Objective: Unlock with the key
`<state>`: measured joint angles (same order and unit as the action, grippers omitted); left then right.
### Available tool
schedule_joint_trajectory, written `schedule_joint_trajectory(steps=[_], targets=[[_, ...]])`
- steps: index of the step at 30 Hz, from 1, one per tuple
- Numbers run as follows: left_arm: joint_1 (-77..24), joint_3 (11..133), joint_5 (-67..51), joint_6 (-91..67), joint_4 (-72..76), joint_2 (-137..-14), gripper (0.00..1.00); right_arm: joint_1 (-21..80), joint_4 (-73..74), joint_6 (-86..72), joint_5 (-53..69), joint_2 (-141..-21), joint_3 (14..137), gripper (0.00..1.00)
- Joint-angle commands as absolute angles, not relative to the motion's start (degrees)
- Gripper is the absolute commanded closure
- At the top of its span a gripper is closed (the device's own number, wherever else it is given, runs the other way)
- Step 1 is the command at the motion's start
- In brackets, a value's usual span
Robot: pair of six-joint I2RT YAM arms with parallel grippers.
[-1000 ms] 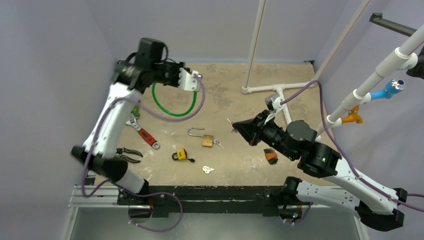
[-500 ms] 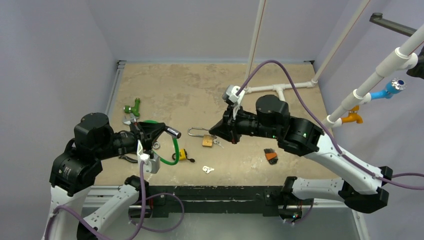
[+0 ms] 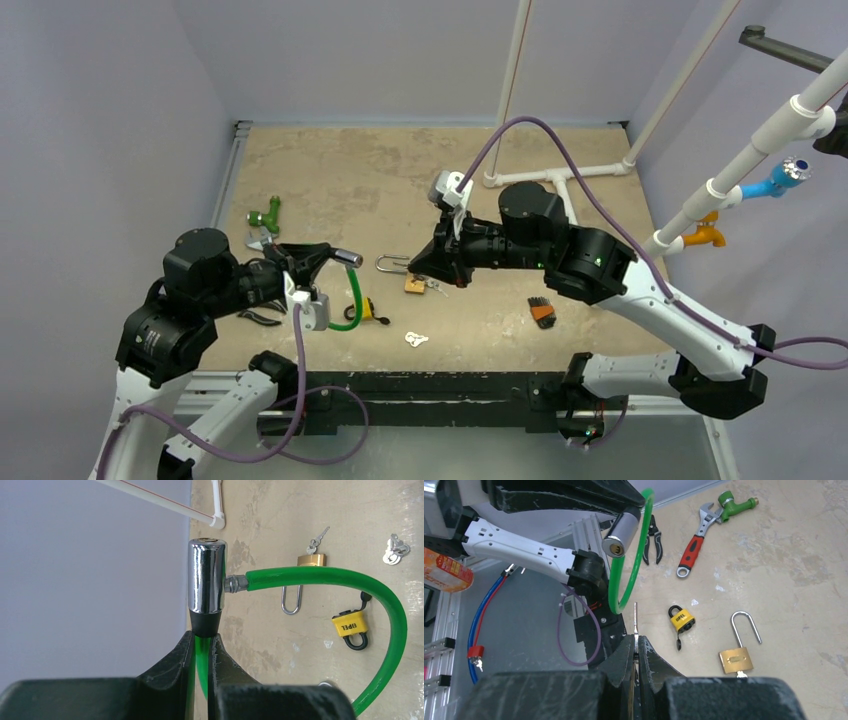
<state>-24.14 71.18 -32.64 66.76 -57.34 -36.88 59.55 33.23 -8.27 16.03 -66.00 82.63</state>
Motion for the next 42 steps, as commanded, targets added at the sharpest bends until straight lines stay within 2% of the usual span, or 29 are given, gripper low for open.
schedule_joint_trajectory(steps=[1, 19, 42], targets=[[-24.24, 71.02, -30.37, 65.2, -50.38, -37.8, 1.0, 59.39, 29.54, -8.39, 19.02, -66.87, 86.31, 1.0], [-24.57, 70.6, -31.01, 68.89, -52.15, -37.99, 1.0, 59.4, 23.27, -12.11, 25.98, -72.05, 87.38, 1.0], [-25.09, 70.93, -32.0, 71.15, -53.58, -36.61, 1.0, 59.24, 23.29, -10.86, 23.8, -74.19, 86.41, 1.0]])
